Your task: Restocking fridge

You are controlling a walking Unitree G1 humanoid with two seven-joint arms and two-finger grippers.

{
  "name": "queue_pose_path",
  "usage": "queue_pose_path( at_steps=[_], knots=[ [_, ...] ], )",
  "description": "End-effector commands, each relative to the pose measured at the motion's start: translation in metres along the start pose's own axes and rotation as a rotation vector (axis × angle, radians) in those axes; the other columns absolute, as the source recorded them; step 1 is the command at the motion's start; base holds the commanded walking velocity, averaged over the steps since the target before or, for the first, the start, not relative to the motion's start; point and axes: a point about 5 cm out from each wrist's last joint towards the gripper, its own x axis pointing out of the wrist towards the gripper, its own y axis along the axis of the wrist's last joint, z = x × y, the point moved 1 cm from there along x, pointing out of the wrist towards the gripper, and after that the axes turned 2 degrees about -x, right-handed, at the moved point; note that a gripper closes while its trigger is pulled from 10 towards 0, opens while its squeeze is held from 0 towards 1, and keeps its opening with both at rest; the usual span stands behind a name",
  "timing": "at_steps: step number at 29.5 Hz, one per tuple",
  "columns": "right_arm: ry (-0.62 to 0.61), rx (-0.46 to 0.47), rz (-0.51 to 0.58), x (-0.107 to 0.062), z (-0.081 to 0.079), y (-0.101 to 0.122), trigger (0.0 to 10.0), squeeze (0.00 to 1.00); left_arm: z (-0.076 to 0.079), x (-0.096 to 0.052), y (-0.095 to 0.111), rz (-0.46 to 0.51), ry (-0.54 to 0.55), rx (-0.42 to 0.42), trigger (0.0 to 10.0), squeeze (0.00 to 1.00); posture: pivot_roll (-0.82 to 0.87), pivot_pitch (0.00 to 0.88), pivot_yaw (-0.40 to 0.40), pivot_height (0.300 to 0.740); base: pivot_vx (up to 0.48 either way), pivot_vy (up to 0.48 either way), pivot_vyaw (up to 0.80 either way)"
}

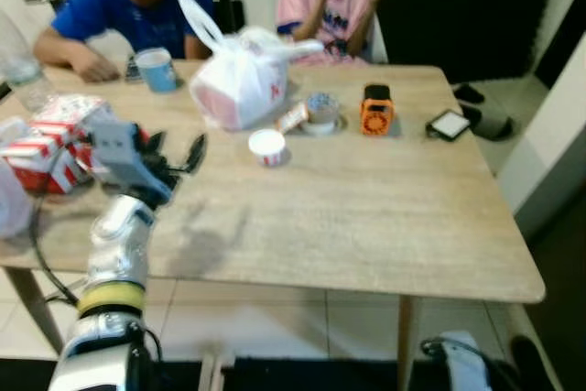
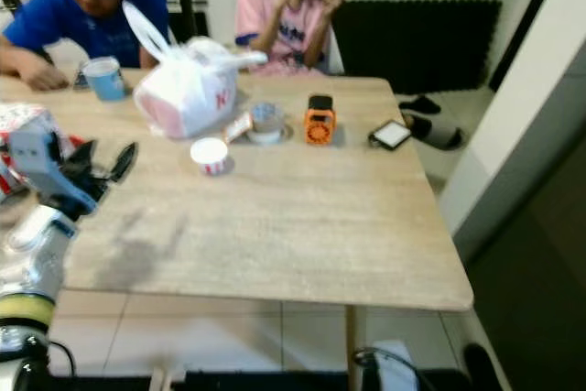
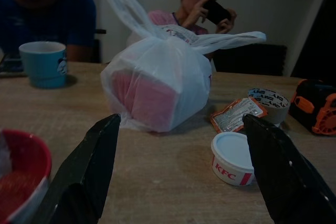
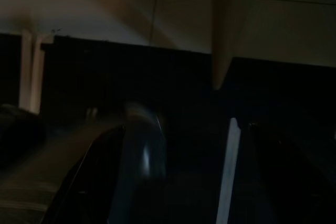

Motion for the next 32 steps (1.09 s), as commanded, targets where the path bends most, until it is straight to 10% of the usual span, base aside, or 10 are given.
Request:
queue_pose_path(
  at_steps=[1,32],
  knots=[
    [-0.019,0.001,-0.001,-0.001,0.006,0.000,10.0,0.00,0.001,-0.001,-0.003,-0.013,-0.006,0.011,10.0,0.00,-0.04,0.000,0.039,0.740,0.330,0.000,0.00],
    [-0.016,-0.022,-0.032,-0.003,0.005,-0.013,10.0,0.00,0.073,0.022,-0.011,-0.115,-0.447,0.129,10.0,0.00,-0.05,0.042,0.031,0.740,0.026,-0.123,0.00]
  ],
)
